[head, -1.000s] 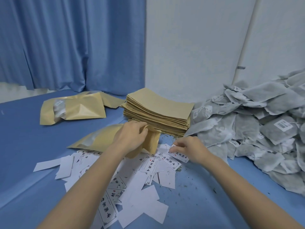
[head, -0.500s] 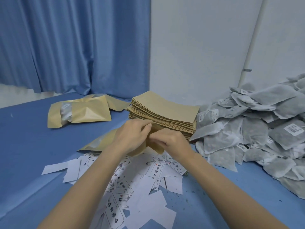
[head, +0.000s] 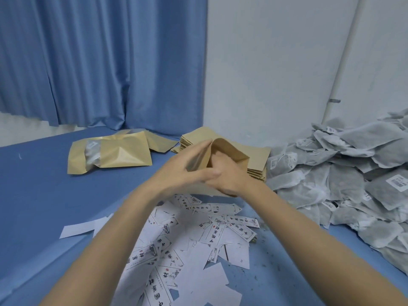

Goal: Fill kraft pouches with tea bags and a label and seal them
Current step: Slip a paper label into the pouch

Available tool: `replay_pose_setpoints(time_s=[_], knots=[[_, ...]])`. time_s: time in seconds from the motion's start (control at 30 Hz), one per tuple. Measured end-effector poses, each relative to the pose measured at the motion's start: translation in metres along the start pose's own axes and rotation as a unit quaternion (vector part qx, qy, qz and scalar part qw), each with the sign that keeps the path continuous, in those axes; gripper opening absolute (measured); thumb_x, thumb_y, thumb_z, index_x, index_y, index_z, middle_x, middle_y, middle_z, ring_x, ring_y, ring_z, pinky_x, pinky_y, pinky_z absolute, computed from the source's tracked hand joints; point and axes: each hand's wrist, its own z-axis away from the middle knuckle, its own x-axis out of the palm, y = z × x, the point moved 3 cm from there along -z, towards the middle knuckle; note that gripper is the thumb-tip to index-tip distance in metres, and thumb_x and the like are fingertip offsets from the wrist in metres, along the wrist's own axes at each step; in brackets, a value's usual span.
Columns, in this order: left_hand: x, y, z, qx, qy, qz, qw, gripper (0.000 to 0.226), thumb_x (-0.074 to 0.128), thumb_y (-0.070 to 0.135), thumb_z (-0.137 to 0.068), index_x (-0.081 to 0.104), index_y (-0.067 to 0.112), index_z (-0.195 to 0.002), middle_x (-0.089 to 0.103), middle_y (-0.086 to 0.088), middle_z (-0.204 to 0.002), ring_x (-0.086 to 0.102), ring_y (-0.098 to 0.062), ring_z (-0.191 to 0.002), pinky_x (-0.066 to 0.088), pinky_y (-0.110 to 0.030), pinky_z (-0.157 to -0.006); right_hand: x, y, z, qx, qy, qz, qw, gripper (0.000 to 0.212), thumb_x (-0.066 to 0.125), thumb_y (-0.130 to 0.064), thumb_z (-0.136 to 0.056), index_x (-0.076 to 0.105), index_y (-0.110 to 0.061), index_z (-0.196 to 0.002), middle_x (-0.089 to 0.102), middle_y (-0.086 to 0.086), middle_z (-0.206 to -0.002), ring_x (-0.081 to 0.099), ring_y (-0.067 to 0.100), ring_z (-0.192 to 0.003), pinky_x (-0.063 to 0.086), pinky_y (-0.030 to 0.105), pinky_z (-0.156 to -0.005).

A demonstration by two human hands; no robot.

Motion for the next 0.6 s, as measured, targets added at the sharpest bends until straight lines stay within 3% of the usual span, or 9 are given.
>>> replay_pose_setpoints(time_s=[0.1, 0.17, 0.27, 0.37, 0.47, 0.53, 0.6], knots=[[-0.006, 0.007, 0.005, 0.045, -0.057, 0.009, 0.997, 0.099, 0.082, 0.05, -0.057, 0.026, 0.05, -0.14, 0.029, 0.041, -0.141, 0.025, 0.02, -0.13, 0.025, 0.002, -0.097, -0.024, 0.004, -0.004, 0.036, 0.04, -0.058, 0.997, 0.063, 0.066, -0.045, -0.076, 0.047, -0.014, -0.127, 0.053, 0.008, -0.123, 0.05, 0.024, -0.115, 0.039, 0.029, -0.091], [-0.006, 0.011, 0.001, 0.076, -0.007, -0.055, 0.996, 0.104, 0.088, 0.032, -0.059, 0.027, 0.046, -0.142, 0.031, 0.035, -0.144, 0.028, 0.015, -0.132, 0.026, -0.006, -0.105, -0.039, 0.002, -0.004, 0.031, 0.055, -0.066, 0.996, 0.056, 0.067, -0.04, -0.077, 0.05, -0.014, -0.124, 0.056, 0.004, -0.115, 0.052, 0.022, -0.11, 0.037, 0.026, -0.082], [-0.006, 0.023, -0.008, 0.118, 0.143, -0.043, 0.982, 0.07, 0.081, 0.013, -0.071, 0.053, 0.039, -0.13, 0.057, 0.027, -0.127, 0.046, 0.017, -0.116, 0.033, -0.003, -0.095, -0.064, -0.001, -0.004, 0.049, 0.048, -0.07, 0.995, 0.046, 0.065, -0.04, -0.081, 0.055, -0.014, -0.117, 0.059, 0.0, -0.112, 0.054, 0.018, -0.105, 0.039, 0.025, -0.079], [-0.014, 0.038, -0.017, 0.096, 0.227, -0.028, 0.969, 0.038, 0.076, 0.027, -0.074, 0.066, 0.059, -0.091, 0.063, 0.041, -0.081, 0.055, 0.021, -0.082, 0.038, -0.002, -0.072, -0.108, -0.005, 0.004, 0.005, 0.097, -0.005, 0.995, 0.024, 0.057, -0.037, -0.089, 0.065, -0.021, -0.104, 0.065, -0.006, -0.1, 0.056, 0.007, -0.093, 0.035, 0.017, -0.074], [-0.025, 0.053, -0.032, 0.065, 0.27, 0.042, 0.96, 0.027, 0.079, 0.028, -0.075, 0.068, 0.051, -0.068, 0.064, 0.033, -0.066, 0.057, 0.015, -0.068, 0.045, -0.013, -0.069, -0.158, -0.01, 0.024, -0.046, 0.149, -0.003, 0.988, 0.039, 0.045, -0.047, -0.093, 0.072, -0.022, -0.08, 0.066, -0.011, -0.069, 0.054, -0.003, -0.062, 0.034, 0.012, -0.062], [-0.029, 0.066, -0.042, 0.069, 0.283, 0.109, 0.95, 0.02, 0.078, 0.022, -0.076, 0.068, 0.039, -0.07, 0.067, 0.028, -0.067, 0.062, 0.006, -0.071, 0.05, -0.018, -0.072, -0.186, -0.008, 0.035, -0.067, 0.176, -0.029, 0.982, 0.043, 0.044, -0.057, -0.089, 0.073, -0.03, -0.073, 0.066, -0.015, -0.072, 0.057, -0.006, -0.072, 0.036, 0.008, -0.066], [-0.029, 0.08, -0.05, 0.07, 0.27, 0.166, 0.946, 0.013, 0.077, 0.019, -0.077, 0.07, 0.029, -0.08, 0.07, 0.022, -0.073, 0.066, 0.002, -0.074, 0.053, -0.017, -0.07, -0.208, -0.002, 0.042, -0.068, 0.191, -0.02, 0.979, 0.034, 0.048, -0.061, -0.082, 0.068, -0.037, -0.069, 0.066, -0.017, -0.091, 0.051, -0.004, -0.099, 0.033, 0.008, -0.079]])
